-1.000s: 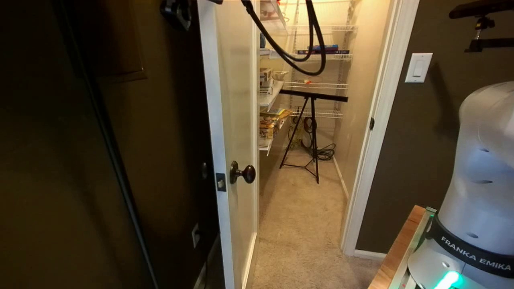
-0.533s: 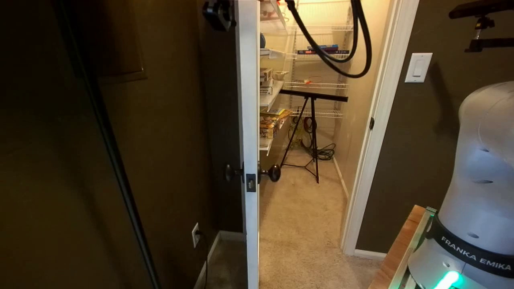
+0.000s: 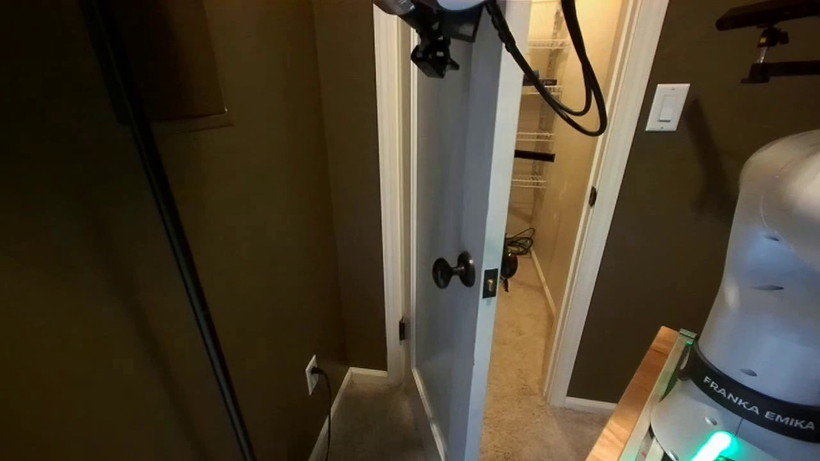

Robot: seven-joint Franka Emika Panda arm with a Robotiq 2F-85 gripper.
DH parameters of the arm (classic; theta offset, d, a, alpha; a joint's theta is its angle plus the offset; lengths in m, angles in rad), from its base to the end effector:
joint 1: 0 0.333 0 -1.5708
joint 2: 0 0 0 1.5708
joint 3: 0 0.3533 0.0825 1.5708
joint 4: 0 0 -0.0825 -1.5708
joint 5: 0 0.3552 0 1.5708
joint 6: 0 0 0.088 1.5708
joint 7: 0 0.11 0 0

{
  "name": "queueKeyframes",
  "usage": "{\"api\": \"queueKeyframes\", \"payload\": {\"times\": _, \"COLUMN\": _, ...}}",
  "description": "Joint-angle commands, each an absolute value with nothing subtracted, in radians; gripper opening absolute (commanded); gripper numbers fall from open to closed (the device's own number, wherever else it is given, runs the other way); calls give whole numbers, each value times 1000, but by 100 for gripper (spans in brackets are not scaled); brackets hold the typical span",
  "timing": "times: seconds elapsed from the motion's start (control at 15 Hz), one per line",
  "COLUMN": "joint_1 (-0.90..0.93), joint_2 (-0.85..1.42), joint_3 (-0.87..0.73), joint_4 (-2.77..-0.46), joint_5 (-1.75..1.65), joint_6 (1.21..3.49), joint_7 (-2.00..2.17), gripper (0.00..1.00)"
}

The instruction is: Close the door

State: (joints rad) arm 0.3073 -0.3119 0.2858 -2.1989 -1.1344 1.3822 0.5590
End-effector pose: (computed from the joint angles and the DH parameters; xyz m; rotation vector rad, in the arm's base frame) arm 0.3696 0.1340 0.5963 1.8358 0.0844 0.2903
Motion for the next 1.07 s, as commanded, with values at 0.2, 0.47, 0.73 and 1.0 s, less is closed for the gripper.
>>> {"api": "queueKeyframes", "payload": {"times": 0.2, "joint_1": 251, "joint_2": -308, "joint_3": 233, "joint_4": -2218, "joint_5": -1135, "joint_6": 1424, "joint_7": 560, "gripper": 100}}
{"api": "queueKeyframes", "payload": {"times": 0.47, "joint_1": 258, "joint_2": -309, "joint_3": 245, "joint_4": -2218, "joint_5": -1136, "joint_6": 1424, "joint_7": 563, "gripper": 100}}
{"api": "queueKeyframes", "payload": {"times": 0.73, "joint_1": 251, "joint_2": -306, "joint_3": 240, "joint_4": -2220, "joint_5": -1147, "joint_6": 1419, "joint_7": 560, "gripper": 100}}
{"api": "queueKeyframes", "payload": {"times": 1.0, "joint_1": 201, "joint_2": -294, "joint_3": 193, "joint_4": -2243, "joint_5": -1199, "joint_6": 1444, "joint_7": 557, "gripper": 100}}
